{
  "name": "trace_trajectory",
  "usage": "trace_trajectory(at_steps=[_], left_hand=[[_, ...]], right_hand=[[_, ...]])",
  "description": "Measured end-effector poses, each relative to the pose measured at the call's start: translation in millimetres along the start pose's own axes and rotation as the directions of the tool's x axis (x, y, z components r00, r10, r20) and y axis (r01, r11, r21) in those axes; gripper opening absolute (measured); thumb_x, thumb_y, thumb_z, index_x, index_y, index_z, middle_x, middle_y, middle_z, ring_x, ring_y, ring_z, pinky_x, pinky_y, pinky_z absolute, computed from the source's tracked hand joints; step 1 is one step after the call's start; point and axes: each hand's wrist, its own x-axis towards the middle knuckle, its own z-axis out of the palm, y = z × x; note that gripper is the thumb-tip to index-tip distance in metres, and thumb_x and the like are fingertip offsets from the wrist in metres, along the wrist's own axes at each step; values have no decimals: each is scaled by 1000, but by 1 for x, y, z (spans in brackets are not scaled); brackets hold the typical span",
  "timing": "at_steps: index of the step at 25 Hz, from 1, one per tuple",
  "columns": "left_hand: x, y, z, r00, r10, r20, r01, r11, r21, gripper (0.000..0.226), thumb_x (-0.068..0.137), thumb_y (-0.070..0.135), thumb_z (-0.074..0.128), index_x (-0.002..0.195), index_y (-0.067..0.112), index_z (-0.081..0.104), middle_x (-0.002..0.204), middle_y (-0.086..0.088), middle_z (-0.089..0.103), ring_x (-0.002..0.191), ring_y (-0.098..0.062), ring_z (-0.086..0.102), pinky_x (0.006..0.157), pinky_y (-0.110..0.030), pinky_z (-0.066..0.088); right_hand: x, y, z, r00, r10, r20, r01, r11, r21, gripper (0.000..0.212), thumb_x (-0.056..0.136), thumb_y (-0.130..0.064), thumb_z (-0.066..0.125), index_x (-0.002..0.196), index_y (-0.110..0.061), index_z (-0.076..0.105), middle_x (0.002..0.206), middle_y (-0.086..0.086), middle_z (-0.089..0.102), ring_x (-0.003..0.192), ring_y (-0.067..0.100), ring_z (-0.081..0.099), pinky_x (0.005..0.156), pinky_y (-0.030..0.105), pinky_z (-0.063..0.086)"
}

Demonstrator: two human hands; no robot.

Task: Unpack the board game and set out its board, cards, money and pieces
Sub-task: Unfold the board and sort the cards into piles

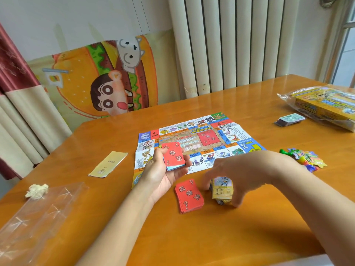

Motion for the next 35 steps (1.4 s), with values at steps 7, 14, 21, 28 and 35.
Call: trace_trajectory(at_steps=[7,14,21,28,35], left_hand=[[-1,0,1,999,6,35,-5,999,-42,37,100,17,31,118,-8,51,81,-22,68,66,-31,69,51,-31,57],[-4,2,1,999,22,28,-22,1000,-2,23,100,6,35,110,-4,52,93,-27,68,78,-40,69,65,-40,59],[-5,2,0,999,33,31,-35,997,68,18,100,5,38,108,2,54,92,-22,71,78,-36,71,59,-34,60],[1,-1,-4,989,150,-3,-147,976,157,17,91,4,55,107,8,60,89,-8,74,79,-20,72,61,-33,60],[0,-1,2,979,204,4,-202,966,162,11,92,12,56,97,7,65,83,-8,73,73,-19,71,57,-29,57]], right_hand=[[5,-4,2,999,-7,-48,6,1000,-10,39,79,-28,71,112,-39,52,114,-7,41,88,16,52,54,26,35],[5,-6,2,998,-19,-60,19,1000,1,31,81,-28,70,108,-35,57,113,-5,41,89,16,51,54,24,33],[6,-2,2,997,-34,-65,37,998,42,35,78,-34,73,108,-38,56,115,-9,43,97,14,52,60,24,40],[22,10,-8,816,200,-543,141,841,522,44,75,-56,69,104,-26,58,99,-8,61,90,11,60,79,32,52],[59,-5,5,706,394,-588,404,458,792,25,80,-21,75,68,-13,55,75,12,67,70,24,63,68,35,48]])
